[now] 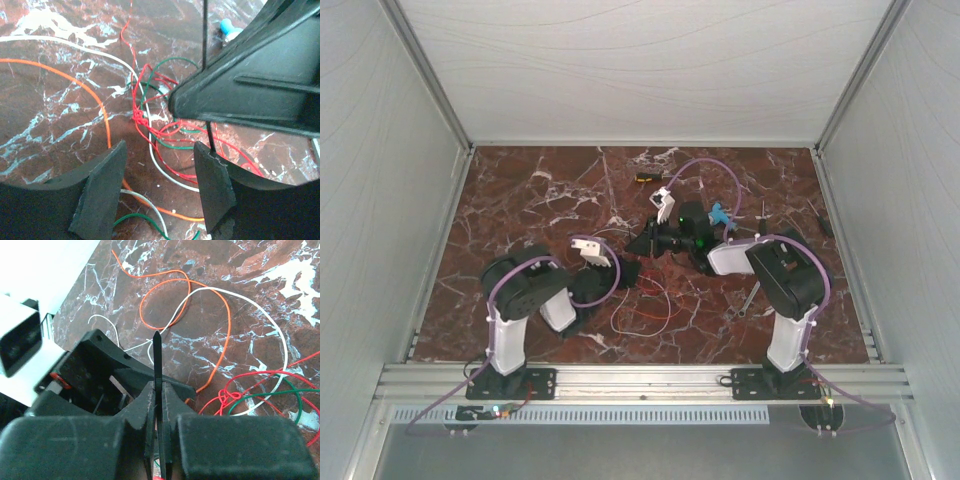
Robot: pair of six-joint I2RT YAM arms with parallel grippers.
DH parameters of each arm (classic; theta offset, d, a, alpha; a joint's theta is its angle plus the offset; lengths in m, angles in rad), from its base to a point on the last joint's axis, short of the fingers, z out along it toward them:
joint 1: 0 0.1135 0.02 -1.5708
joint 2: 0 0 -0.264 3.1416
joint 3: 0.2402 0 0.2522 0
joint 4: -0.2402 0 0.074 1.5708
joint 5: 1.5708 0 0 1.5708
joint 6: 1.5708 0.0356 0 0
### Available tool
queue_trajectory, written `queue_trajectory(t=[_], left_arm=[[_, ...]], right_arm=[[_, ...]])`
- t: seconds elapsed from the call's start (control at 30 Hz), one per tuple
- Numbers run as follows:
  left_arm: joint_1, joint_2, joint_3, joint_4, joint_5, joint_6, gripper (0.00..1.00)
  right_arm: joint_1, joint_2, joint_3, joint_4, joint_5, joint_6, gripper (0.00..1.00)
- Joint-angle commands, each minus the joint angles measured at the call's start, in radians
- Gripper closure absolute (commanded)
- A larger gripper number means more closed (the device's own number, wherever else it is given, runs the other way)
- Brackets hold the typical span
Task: Zip-tie the wires
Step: Pick up the ribbon at the center of the board.
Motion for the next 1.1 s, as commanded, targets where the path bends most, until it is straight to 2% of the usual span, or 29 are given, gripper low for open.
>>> queue_trajectory(t=[0.0, 0.23, 0.33, 0.47, 0.7, 0.93, 1.0, 1.03, 1.07], left_arm=[[-0.003, -0.060, -0.005, 0.291, -0.027, 0.025, 0.42], [-0.004, -0.115, -0.070, 0.291, 0.014, 0.170, 0.41], [-0.004, -0.169, -0.122, 0.291, 0.044, 0.259, 0.37], [-0.001, -0.231, -0.182, 0.289, 0.021, 0.349, 0.26], [0.001, -0.356, -0.247, 0.288, 0.000, 0.406, 0.13], [0.002, -0.558, -0.301, 0.233, -0.033, 0.504, 0.13], [0.003, -0.696, -0.304, 0.127, -0.025, 0.514, 0.13], [0.003, -0.795, -0.277, -0.035, 0.004, 0.514, 0.12], [0.009, -0.913, -0.212, -0.271, 0.038, 0.494, 0.11]], right_arm=[[-0.007, -0.011, 0.002, -0.037, -0.029, -0.066, 1.00], [0.029, -0.048, 0.006, -0.021, 0.024, -0.115, 1.00], [0.050, -0.073, 0.024, -0.006, 0.083, -0.163, 1.00], [0.063, -0.068, -0.006, 0.233, 0.123, -0.154, 1.00], [0.063, -0.068, 0.037, 0.482, 0.129, -0.101, 1.00], [0.063, -0.080, 0.069, 0.604, 0.179, -0.063, 1.00], [0.074, -0.127, 0.073, 0.561, 0.197, -0.073, 1.00], [0.084, -0.165, 0.074, 0.512, 0.203, -0.100, 1.00], [0.098, -0.211, 0.077, 0.439, 0.209, -0.155, 1.00]])
